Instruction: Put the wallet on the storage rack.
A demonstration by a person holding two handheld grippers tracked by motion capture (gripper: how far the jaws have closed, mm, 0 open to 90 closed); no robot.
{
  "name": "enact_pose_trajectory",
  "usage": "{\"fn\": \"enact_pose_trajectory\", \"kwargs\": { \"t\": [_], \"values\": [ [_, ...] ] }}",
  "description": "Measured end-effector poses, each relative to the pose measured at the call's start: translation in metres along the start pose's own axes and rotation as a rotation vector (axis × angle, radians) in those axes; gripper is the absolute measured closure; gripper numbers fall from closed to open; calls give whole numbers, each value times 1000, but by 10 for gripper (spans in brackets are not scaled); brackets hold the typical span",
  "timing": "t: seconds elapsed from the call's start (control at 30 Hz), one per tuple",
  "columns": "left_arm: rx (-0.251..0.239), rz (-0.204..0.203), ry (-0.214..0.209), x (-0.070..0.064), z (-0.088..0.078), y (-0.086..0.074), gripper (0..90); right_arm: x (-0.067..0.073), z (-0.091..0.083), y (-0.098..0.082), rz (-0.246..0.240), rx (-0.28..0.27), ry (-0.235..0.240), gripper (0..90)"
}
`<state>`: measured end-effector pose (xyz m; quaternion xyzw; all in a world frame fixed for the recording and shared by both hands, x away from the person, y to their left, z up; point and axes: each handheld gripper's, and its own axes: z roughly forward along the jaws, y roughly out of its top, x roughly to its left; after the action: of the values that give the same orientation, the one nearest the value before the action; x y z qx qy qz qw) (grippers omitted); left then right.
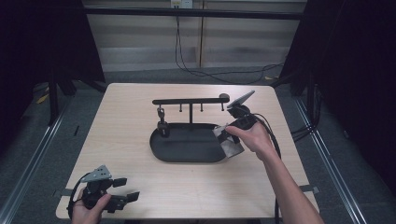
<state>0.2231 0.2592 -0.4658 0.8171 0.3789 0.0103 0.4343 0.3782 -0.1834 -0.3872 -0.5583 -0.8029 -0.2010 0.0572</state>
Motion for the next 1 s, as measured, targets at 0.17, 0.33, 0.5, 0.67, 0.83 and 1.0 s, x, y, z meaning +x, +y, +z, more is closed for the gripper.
{"fn": "enact_pose_trajectory", "kwargs": {
  "t": [0.17, 0.33, 0.5, 0.67, 0.83, 1.0],
  "values": [
    [5, 4, 1, -1, 1, 0, 202, -7, 5, 1, 44, -46, 4, 341],
    [2, 4, 5, -1, 0, 0, 202, -16, 14, 2, 89, -60, 30, 341],
    [3, 4, 5, -1, 0, 0, 202, -20, 23, 4, 126, -85, 52, 341],
    [7, 11, 9, -1, 0, 0, 202, -26, 32, 5, 158, -96, 60, 341],
    [14, 14, 9, -2, 1, 0, 202, -30, 38, 8, 184, -107, 76, 341],
    [14, 15, 11, -2, 1, 0, 202, -33, 49, 11, 201, -123, 81, 341]
  ]
}}
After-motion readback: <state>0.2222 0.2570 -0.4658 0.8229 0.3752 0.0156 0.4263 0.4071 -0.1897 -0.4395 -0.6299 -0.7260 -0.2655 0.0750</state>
